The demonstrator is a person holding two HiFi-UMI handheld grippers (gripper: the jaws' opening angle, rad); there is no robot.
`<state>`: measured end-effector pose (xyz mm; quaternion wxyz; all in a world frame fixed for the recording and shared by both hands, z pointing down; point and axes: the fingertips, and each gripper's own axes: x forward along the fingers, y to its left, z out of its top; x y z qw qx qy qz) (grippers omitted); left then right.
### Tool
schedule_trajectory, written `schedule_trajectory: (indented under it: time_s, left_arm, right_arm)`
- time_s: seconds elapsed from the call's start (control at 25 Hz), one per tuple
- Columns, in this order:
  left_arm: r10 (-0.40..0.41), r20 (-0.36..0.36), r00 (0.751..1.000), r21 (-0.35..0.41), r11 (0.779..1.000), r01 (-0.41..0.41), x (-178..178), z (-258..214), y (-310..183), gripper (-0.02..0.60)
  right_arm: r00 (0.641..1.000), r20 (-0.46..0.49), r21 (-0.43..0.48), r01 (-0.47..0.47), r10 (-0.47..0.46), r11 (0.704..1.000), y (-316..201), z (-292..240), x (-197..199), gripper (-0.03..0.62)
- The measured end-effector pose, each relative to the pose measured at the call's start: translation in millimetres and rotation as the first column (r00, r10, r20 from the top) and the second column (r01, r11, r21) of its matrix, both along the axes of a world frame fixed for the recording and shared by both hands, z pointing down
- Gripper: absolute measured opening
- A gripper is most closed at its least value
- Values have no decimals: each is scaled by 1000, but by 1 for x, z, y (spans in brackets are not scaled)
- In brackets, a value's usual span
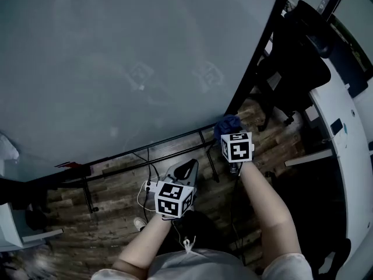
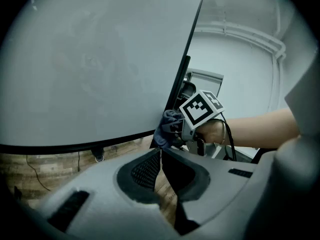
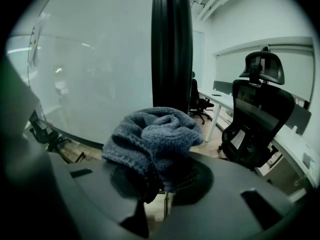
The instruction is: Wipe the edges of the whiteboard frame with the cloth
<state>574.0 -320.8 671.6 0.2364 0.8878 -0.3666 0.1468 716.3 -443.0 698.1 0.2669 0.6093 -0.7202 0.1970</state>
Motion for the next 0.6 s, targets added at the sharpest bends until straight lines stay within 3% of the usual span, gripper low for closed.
schedule_trajectory:
  time_s: [0.24, 0.6]
  left_arm:
    - [-12, -15, 1000, -7, 1000, 12, -7, 8, -3, 26]
    - [-102, -36, 994, -4, 995, 102, -49, 4, -8, 25]
  right_arm:
    - [999, -20, -9, -32, 31, 999, 0, 13, -1, 77]
    - [999, -28, -63, -45, 43, 997, 6, 13, -38, 77]
